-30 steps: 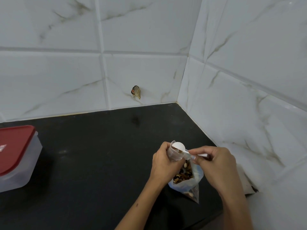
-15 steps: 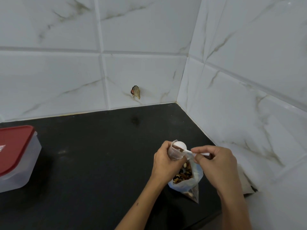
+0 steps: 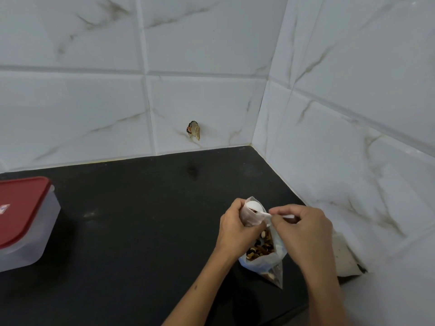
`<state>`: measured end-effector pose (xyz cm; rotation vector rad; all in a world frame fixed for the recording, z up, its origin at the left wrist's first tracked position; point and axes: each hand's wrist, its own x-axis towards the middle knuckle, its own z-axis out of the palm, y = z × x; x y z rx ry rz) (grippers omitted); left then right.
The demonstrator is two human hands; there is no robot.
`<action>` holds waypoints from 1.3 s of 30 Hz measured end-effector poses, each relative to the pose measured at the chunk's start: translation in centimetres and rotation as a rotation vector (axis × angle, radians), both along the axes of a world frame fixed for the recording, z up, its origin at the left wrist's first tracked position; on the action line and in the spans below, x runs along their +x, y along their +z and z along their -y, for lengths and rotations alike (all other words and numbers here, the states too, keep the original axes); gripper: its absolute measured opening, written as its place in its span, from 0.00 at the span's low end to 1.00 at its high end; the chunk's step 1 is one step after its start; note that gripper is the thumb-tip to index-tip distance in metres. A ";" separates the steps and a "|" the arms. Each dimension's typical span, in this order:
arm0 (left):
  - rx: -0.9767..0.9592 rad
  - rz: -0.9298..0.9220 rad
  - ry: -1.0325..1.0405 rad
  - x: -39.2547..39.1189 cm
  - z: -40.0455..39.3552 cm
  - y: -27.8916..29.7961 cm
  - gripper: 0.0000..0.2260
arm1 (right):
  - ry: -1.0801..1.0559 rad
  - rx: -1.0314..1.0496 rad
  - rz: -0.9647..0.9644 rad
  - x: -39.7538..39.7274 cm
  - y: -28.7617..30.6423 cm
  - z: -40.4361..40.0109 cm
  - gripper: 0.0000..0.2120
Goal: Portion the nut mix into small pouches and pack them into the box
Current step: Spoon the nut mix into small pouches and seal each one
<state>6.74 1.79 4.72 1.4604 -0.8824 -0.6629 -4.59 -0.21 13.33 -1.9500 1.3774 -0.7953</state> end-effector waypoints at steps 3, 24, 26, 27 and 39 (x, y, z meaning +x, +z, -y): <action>0.000 -0.016 0.004 -0.1 0.2 0.2 0.11 | -0.049 -0.087 0.003 0.6 -0.2 -0.4 0.08; -0.037 0.027 0.125 0.9 -0.8 -0.9 0.13 | -0.097 0.062 0.317 -1.2 -0.6 1.4 0.09; -0.024 0.010 0.146 1.4 -1.3 -1.3 0.13 | -0.104 0.043 0.097 -1.4 -1.8 2.0 0.10; -0.002 0.005 0.149 1.6 -1.5 -1.6 0.14 | -0.099 0.042 -0.013 -1.3 -2.7 2.2 0.10; 0.290 -0.199 0.041 1.8 -1.6 -4.6 0.12 | -0.154 0.073 -0.189 2.3 -10.1 3.4 0.14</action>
